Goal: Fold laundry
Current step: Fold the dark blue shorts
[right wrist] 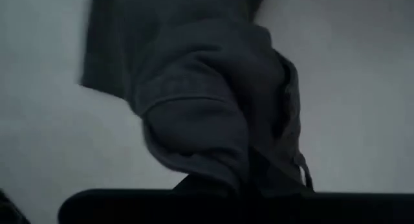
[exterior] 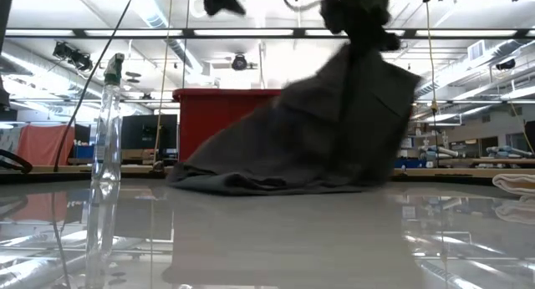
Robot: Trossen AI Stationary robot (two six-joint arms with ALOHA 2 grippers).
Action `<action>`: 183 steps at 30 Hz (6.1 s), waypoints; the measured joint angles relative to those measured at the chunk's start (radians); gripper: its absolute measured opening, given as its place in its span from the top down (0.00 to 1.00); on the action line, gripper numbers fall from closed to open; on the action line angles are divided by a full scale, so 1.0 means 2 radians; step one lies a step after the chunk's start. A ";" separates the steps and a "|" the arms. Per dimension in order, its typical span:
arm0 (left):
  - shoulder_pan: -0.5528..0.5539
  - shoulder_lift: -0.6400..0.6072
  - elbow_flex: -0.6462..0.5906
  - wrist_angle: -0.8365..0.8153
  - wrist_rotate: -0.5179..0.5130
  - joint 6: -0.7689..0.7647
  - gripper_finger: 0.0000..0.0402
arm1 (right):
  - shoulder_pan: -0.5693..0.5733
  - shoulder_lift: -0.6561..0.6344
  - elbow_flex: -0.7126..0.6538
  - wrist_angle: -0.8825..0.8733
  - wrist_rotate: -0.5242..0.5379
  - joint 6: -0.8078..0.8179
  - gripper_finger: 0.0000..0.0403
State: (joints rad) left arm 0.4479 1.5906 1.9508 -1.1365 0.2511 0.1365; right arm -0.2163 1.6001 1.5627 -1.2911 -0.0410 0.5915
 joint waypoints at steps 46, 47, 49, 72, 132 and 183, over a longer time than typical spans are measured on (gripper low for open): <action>-0.202 -0.053 -0.418 0.191 -0.162 -0.384 0.46 | -0.108 -0.054 -0.166 0.071 -0.390 -0.222 0.53; -0.198 -0.053 -0.418 0.192 -0.169 -0.378 0.46 | -0.110 -0.054 -0.165 0.075 -0.410 -0.224 0.53; -0.185 -0.053 -0.418 0.194 -0.175 -0.361 0.46 | -0.116 -0.054 -0.158 0.098 -0.394 -0.204 0.53; 0.122 -0.051 -0.418 0.379 -0.108 -0.144 0.66 | -0.216 -0.010 -0.096 0.302 0.047 -0.195 0.57; -0.335 0.033 -0.556 0.427 -0.129 -0.050 0.47 | 0.133 -0.089 -0.417 0.336 -0.017 -0.225 0.48; -0.387 -0.062 -0.606 0.259 -0.126 -0.124 0.49 | 0.285 0.069 -0.345 0.415 0.133 -0.054 0.54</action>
State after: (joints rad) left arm -0.3261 1.4676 0.7387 -0.6192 -0.0010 -0.1121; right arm 0.3542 1.7389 0.8718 -0.4605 0.2255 0.4843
